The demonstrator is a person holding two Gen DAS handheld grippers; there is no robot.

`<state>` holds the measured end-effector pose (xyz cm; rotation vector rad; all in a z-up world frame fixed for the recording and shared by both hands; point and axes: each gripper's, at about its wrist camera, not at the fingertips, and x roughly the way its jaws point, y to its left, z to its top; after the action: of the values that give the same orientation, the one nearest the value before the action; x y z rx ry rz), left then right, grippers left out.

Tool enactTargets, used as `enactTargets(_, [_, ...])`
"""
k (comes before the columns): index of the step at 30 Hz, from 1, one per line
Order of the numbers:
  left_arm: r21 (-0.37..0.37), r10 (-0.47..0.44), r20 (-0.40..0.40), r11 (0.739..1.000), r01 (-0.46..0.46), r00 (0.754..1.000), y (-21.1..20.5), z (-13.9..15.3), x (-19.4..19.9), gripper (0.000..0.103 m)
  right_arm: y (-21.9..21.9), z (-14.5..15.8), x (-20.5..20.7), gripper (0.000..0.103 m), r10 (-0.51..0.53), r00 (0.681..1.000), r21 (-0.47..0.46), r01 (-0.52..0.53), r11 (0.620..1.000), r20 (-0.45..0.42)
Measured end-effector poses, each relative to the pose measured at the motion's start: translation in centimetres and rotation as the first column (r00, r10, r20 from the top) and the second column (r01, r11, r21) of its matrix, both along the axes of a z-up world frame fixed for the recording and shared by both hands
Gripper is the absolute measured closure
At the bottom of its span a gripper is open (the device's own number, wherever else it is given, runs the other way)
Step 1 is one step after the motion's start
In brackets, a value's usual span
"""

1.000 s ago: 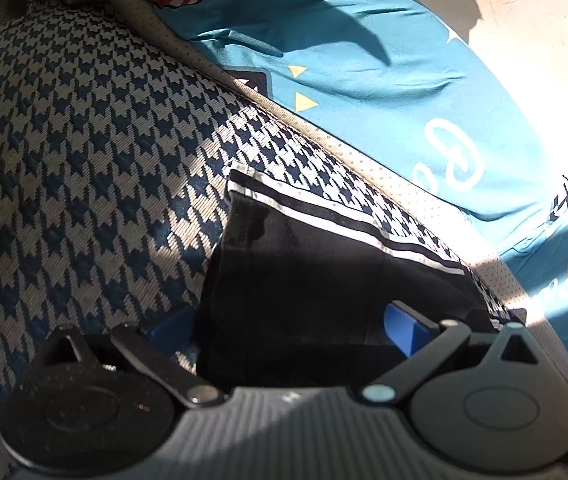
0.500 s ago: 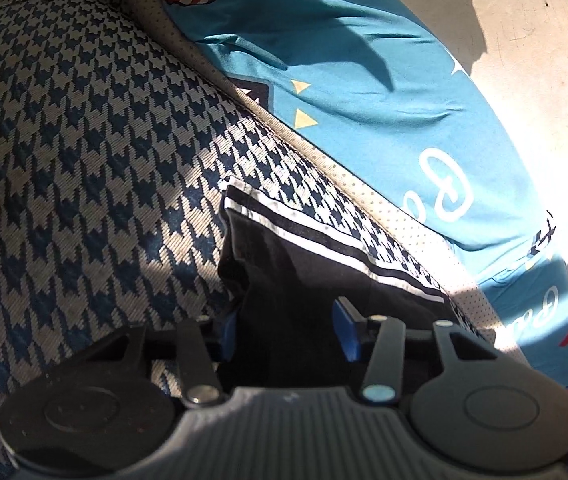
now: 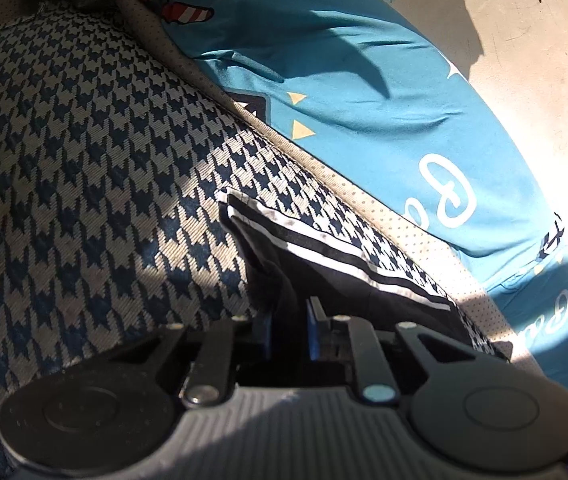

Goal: Fold clothes
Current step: 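Move the left gripper to the shirt's other side edge, then close the left gripper on the black shirt's side edge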

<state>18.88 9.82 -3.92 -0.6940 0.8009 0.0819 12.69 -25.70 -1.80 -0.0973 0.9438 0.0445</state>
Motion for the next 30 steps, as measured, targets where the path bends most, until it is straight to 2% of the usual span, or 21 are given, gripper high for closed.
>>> enactTargets(4, [0.019, -0.074, 0.060, 0.997, 0.073, 0.995, -2.5, 1.4, 0.1, 0.088, -0.3, 0.0, -0.1, 0.067, -0.003, 1.000, -0.002, 0.003, 1.000, -0.001])
enactTargets(7, [0.024, -0.146, 0.108, 0.989, 0.145, 0.983, -4.7, 2.4, 0.1, 0.088, -0.5, 0.0, -0.1, 0.067, -0.005, 1.000, -0.004, 0.005, 1.000, 0.001])
enactTargets(10, [0.071, -0.286, 0.139, 0.958, 0.278, 0.948, -8.4, 3.0, -0.2, 0.088, -0.6, 0.0, -0.1, 0.067, -0.006, 1.000, -0.005, 0.006, 1.000, 0.002])
enactTargets(12, [0.092, -0.364, 0.117, 0.930, 0.355, 0.924, -10.6, 2.6, -0.6, 0.088, -0.6, 0.0, -0.1, 0.067, -0.006, 1.000, -0.006, 0.006, 1.000, 0.001])
enactTargets(14, [0.096, -0.391, 0.100, 0.919, 0.382, 0.915, -11.6, 2.1, -1.1, 0.088, -0.6, 0.0, -0.1, 0.067, -0.005, 1.000, -0.006, 0.005, 1.000, 0.000])
enactTargets(17, [0.094, -0.343, 0.085, 0.937, 0.335, 0.935, -10.6, 2.4, -1.3, 0.078, -0.6, 0.1, -0.1, 0.067, -0.002, 1.000, -0.003, 0.002, 1.000, 0.003])
enactTargets(18, [0.091, -0.321, 0.079, 0.945, 0.313, 0.944, -9.9, 2.5, -1.3, 0.071, -0.5, 0.2, 0.0, 0.067, -0.002, 1.000, -0.003, 0.002, 1.000, 0.004])
enactTargets(20, [0.088, -0.267, 0.050, 0.961, 0.262, 0.962, -8.2, 2.5, -1.0, 0.070, -0.3, 0.1, 0.0, 0.067, 0.004, 1.000, -0.004, -0.004, 1.000, -0.001])
enactTargets(23, [0.126, -0.188, -0.003, 0.974, 0.187, 0.982, -6.1, 2.4, -0.7, 0.069, 0.1, 0.0, 0.1, 0.067, 0.014, 1.000, -0.007, -0.015, 1.000, -0.008])
enactTargets(25, [0.153, -0.136, -0.025, 0.979, 0.138, 0.990, -4.8, 2.4, -0.6, 0.069, 0.4, -0.1, 0.1, 0.067, 0.020, 1.000, -0.011, -0.020, 1.000, -0.008])
enactTargets(30, [0.169, -0.010, -0.044, 0.986, 0.017, 0.999, -1.5, 2.2, -0.6, 0.066, 0.6, -0.2, 0.2, 0.067, 0.023, 1.000, -0.015, -0.024, 1.000, -0.015])
